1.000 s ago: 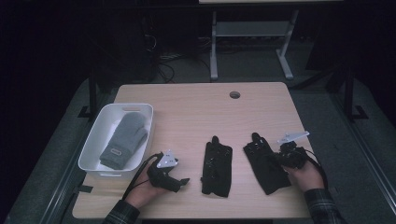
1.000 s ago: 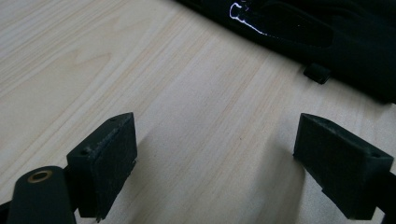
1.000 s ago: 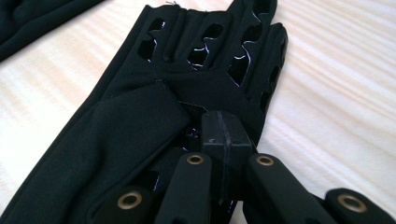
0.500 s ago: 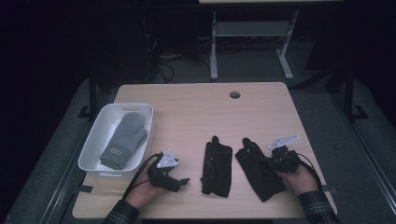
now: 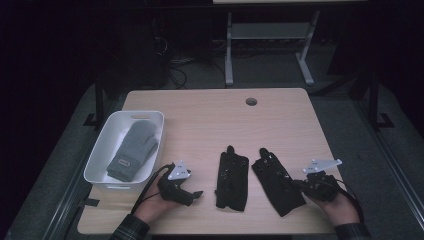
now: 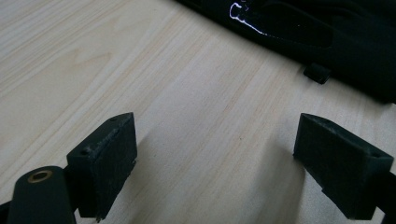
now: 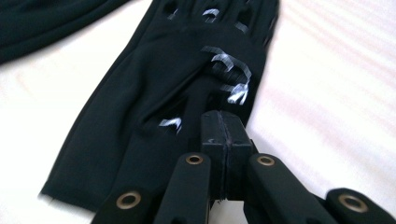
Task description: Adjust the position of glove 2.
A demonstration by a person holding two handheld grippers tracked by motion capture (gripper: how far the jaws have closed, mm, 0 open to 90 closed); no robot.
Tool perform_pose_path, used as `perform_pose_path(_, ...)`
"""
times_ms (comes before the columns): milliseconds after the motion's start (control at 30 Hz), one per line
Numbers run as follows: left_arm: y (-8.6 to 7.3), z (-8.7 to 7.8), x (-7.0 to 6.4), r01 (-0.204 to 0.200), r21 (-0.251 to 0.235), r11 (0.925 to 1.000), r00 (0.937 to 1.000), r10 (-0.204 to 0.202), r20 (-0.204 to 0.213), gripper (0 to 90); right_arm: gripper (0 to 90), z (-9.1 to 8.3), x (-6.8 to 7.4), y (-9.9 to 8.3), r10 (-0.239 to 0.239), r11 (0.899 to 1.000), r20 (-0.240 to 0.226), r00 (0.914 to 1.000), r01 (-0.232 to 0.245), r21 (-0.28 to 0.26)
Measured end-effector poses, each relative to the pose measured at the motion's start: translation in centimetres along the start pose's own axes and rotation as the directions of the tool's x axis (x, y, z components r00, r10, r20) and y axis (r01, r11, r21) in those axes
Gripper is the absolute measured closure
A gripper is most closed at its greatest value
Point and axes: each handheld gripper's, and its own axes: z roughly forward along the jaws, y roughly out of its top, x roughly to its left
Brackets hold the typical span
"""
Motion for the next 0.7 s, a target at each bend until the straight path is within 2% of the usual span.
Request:
perform_pose_path(200,0.0,0.0,0.0,0.002,0.004,1.0000,1.0000,-0.002,0.000,12.3,89.8,0.6,1.7,-1.0,-0.027,0.999,-0.044,0.9987,0.029,0.037)
perform_pose_path(400,0.0,0.0,0.0,0.003,0.004,1.0000,1.0000,-0.003,0.001,12.3,89.8,1.1,2.9,-0.4,-0.070,0.997,-0.076,0.9946,0.073,0.040)
perform_pose_path(700,0.0,0.0,0.0,0.003,0.002,1.0000,1.0000,-0.003,0.000,12.3,89.8,1.9,4.0,0.4,-0.088,0.995,-0.130,0.9877,0.092,0.031)
